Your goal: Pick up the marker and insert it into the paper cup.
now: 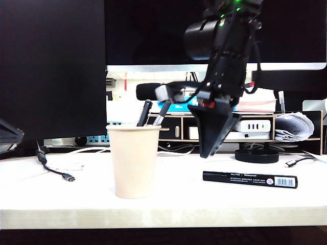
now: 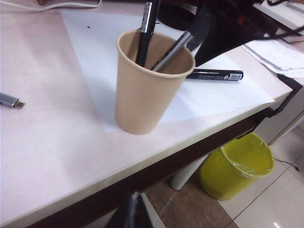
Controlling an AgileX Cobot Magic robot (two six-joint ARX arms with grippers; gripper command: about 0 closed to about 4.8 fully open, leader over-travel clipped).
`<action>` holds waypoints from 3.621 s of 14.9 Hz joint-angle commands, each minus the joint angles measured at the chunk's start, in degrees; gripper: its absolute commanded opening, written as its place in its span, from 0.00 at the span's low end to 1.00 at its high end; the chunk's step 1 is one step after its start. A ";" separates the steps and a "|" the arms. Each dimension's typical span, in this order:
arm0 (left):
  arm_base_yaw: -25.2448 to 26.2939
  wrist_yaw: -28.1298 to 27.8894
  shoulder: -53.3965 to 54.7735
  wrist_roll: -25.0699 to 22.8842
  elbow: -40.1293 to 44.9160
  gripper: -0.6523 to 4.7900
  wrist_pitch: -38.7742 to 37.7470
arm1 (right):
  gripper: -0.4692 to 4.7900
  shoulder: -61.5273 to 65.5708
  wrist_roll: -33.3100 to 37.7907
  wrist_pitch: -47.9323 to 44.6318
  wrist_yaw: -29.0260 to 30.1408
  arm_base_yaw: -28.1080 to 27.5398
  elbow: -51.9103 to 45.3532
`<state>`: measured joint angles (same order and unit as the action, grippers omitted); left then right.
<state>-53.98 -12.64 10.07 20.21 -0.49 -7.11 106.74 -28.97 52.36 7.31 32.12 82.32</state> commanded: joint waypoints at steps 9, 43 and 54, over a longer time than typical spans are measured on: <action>0.00 -0.17 0.00 -0.28 -0.04 0.11 0.37 | 0.45 2.69 -0.02 -3.63 -4.02 0.26 0.13; 0.00 -0.20 0.00 -0.28 -0.04 0.11 0.35 | 0.19 6.73 0.87 -4.90 -8.57 0.11 0.11; 0.00 -0.20 0.00 -0.28 -0.04 0.11 0.33 | 0.19 -2.29 3.13 -6.08 -8.70 -0.85 0.17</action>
<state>-53.98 -12.64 10.07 20.21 -0.49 -7.11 106.13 -26.63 47.03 -1.45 31.33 82.32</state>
